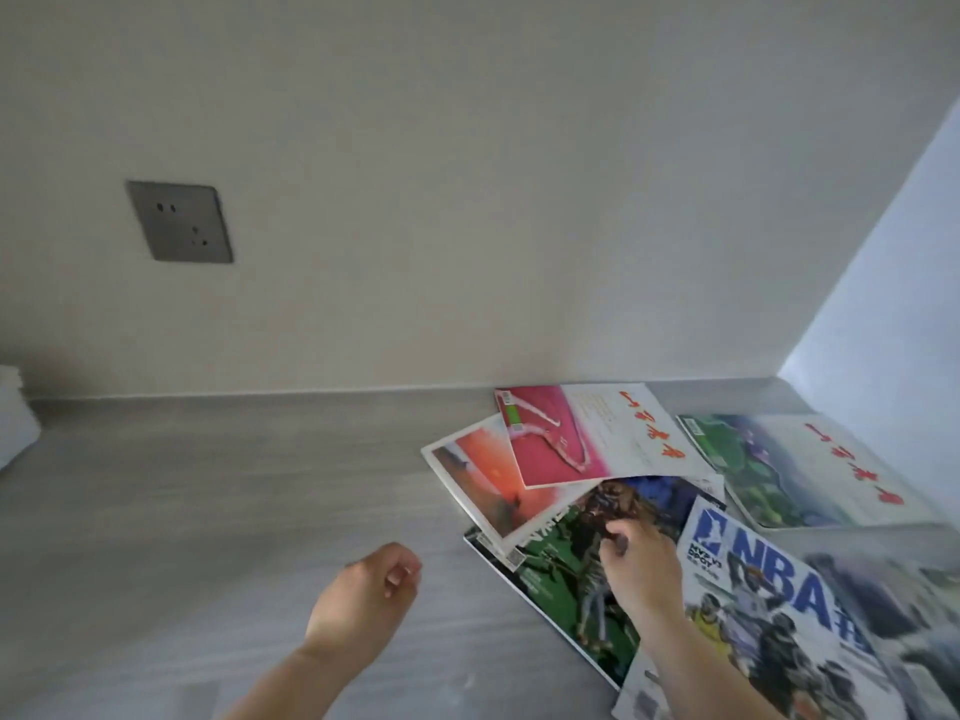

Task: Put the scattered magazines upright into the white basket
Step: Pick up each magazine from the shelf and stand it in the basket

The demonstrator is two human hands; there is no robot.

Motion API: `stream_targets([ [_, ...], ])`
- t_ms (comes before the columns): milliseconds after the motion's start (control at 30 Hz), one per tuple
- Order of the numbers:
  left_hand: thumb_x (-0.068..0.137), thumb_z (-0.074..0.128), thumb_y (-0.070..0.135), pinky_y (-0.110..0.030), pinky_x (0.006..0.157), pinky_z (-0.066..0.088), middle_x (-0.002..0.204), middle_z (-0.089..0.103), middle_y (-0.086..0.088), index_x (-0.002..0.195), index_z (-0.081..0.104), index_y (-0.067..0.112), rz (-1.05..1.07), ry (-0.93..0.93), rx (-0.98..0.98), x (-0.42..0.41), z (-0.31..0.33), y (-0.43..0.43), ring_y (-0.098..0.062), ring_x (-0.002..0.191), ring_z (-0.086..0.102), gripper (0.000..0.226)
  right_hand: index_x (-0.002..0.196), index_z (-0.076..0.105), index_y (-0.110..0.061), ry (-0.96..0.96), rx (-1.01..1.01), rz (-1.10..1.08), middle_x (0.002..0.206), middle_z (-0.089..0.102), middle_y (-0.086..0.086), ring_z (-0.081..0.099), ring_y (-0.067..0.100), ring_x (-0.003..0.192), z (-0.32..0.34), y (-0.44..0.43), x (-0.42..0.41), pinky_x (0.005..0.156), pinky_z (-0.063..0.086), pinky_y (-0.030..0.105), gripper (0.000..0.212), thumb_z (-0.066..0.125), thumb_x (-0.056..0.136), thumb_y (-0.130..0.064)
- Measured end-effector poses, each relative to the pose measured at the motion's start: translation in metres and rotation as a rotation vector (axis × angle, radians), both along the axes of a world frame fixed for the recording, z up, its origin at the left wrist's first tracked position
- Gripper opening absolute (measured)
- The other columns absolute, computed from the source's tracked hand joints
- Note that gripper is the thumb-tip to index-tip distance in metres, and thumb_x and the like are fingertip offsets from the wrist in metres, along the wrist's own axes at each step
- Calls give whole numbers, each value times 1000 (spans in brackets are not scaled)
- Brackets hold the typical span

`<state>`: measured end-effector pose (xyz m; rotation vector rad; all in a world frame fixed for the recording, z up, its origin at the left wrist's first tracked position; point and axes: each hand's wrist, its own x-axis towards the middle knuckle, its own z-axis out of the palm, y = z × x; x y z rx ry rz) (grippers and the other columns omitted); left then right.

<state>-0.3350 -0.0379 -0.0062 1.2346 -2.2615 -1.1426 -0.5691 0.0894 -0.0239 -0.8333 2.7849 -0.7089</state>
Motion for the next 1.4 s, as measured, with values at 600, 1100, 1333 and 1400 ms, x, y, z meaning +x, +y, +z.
stream_targets([
  [600,89,40,43,-43,115,8,155,-3,2,141,5,28,-472,-510,-360,-216,-25,-31,-20,142,0,64,142,9,-27,84,255,79,156,2,1,-6,21,143,-48,16,-38,113,-11,42,57,12,91,-50],
  [1100,95,16,40,-35,59,53,75,56,-2,99,47,12,-594,-619,-703,-202,-6,-28,-21,59,55,41,137,28,-32,18,179,85,154,16,-6,3,17,143,-40,20,-38,113,-9,39,56,18,88,-57],
  [1333,94,16,41,-35,69,53,83,57,-4,101,48,13,-546,-540,-548,-142,2,20,-25,72,61,42,133,38,-15,-684,-490,-141,135,49,5,39,22,127,10,-5,-44,107,24,35,50,43,90,-40],
  [1400,95,17,41,-36,73,52,96,63,-8,101,48,14,-546,-553,-533,-128,1,33,-28,81,63,42,130,41,-14,-766,-564,-146,124,55,4,49,22,111,17,-12,-40,91,33,30,46,51,87,-27],
])
